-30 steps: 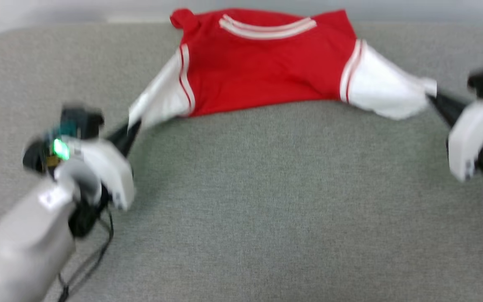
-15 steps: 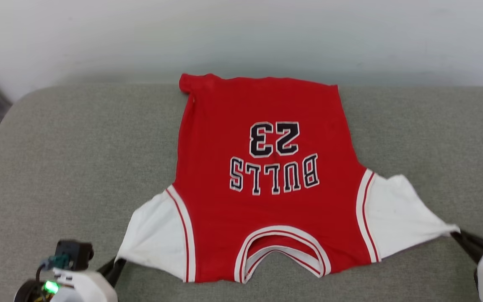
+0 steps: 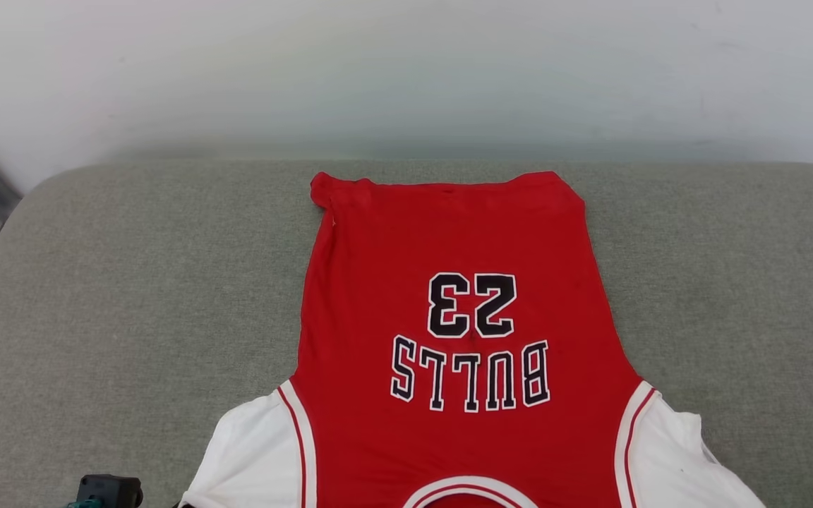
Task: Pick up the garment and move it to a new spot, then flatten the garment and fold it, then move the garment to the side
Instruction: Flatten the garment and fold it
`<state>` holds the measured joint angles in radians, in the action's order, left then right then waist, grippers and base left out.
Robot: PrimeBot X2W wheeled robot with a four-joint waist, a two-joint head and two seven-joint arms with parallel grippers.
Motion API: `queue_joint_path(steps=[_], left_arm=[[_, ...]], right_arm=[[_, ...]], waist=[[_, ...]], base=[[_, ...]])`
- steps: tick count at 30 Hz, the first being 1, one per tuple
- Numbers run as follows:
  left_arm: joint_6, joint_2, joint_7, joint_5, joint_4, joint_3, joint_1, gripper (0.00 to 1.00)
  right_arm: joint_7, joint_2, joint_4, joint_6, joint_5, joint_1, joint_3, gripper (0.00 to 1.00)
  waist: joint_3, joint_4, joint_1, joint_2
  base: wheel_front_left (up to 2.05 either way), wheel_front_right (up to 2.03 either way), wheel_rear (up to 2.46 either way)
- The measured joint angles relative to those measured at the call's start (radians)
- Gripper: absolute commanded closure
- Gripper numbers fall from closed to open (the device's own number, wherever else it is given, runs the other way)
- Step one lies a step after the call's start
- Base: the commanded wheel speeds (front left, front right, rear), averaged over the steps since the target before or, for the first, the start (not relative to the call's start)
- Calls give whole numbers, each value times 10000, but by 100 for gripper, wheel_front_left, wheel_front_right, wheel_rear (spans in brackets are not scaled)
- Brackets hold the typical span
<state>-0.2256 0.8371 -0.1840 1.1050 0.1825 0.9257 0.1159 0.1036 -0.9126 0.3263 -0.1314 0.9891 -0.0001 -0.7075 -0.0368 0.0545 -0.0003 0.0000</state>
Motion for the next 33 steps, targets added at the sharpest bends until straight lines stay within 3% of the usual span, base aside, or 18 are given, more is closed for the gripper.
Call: queue_joint_path(steps=[1, 2, 3, 4, 5, 12, 18, 24, 29, 33], left_arm=[[-50, 6, 0, -15, -33, 8, -13, 100], [-100, 12, -15, -38, -84, 6, -20, 100], [-134, 10, -31, -50, -140, 2, -20, 100], [-167, 8, -42, -100, -211, 4, -19, 100], [-224, 6, -56, -146, -278, -4, -4, 100], [-554, 46, -188, -639, -959, -98, 464, 100], [-665, -88, -257, -1177, -1580, -209, 1219, 100], [-708, -554, -305, -1799, -1923, -201, 2183, 100], [-690, -1070, -431, -2178, -2069, -207, 2735, 100], [-644, -1515, -560, -2468, -2107, -213, 3091, 100]], right_arm=[[86, 6, -75, -2, -13, 91, 205, 100], [138, 10, -127, -2, -86, 132, 449, 78], [249, 8, -196, -2, -186, 145, 677, 78], [326, 8, -311, 0, -320, 154, 905, 13], [445, 23, -445, 0, -399, 155, 1151, 0], [1204, -433, -2240, 4, -1106, -720, 3436, 0], [2882, -637, -3480, 6, -1636, -3343, 4928, 0], [6535, -508, -3219, 4, -1875, -6718, 4165, 0], [9400, 169, -2307, 4, -2550, -9568, 3239, 0], [10807, 892, -1191, 6, -3402, -11310, 2899, 0]], waist=[[-21, 5, 0, 0], [-42, 8, 1, 0], [-61, 15, 1, 0], [-77, 28, 2, 0], [-95, 45, 2, 0], [-442, 298, 3, 0], [-1221, 625, 4, 0], [-2352, 1147, 5, 0], [-3405, 1683, 6, 0], [-4257, 2172, 6, 0]], base=[[0, 0, 0], [0, 0, 0], [0, 0, 0], [0, 0, 0], [0, 0, 0], [0, 0, 0], [0, 0, 0], [0, 0, 0], [0, 0, 0], [0, 0, 0]])
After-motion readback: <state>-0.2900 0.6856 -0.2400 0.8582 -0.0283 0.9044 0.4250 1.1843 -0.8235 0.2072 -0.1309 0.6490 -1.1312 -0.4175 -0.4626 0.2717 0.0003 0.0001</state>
